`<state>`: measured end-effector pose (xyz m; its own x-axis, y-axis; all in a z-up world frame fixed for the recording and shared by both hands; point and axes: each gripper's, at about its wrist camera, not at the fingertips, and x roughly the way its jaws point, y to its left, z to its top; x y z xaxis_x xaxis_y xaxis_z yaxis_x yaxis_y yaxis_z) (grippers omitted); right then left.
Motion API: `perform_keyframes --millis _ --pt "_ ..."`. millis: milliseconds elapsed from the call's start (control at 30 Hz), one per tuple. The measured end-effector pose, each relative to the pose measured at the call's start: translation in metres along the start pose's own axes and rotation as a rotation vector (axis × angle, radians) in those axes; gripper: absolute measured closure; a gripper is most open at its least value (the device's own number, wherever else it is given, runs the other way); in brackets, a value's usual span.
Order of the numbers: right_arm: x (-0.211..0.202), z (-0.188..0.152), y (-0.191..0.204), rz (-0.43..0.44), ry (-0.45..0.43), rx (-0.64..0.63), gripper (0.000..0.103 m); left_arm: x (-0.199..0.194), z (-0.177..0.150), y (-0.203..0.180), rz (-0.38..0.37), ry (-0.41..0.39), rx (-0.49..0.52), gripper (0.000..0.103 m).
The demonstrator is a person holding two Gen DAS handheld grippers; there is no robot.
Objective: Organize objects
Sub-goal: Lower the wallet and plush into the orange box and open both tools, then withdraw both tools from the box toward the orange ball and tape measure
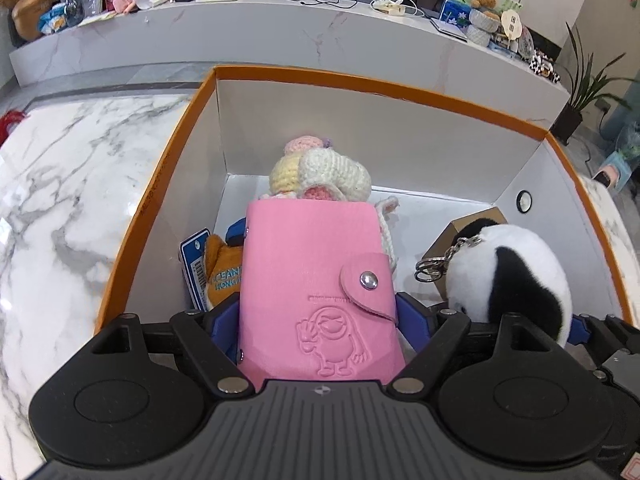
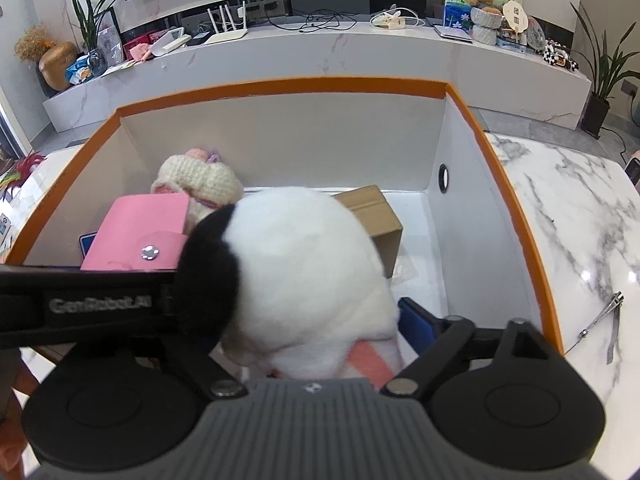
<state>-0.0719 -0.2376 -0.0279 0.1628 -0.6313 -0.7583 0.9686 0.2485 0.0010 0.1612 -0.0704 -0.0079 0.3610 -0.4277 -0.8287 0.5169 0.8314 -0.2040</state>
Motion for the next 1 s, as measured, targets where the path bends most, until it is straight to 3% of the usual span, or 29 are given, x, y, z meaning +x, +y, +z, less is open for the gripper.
perform_keyframes --millis 167,433,1000 --pt "-0.002 0.000 0.001 0.017 -0.003 0.002 0.008 -0.004 0.003 0.003 -0.028 0.026 -0.021 0.009" --pt "-0.015 0.001 0.015 0.013 -0.042 -0.054 0.006 -0.026 0.008 0.008 -0.075 -0.030 -0.041 0.009" --pt "-0.051 -0.001 0.021 0.016 -0.089 -0.083 0.005 -0.063 0.002 0.001 -0.027 -0.096 0.032 0.009"
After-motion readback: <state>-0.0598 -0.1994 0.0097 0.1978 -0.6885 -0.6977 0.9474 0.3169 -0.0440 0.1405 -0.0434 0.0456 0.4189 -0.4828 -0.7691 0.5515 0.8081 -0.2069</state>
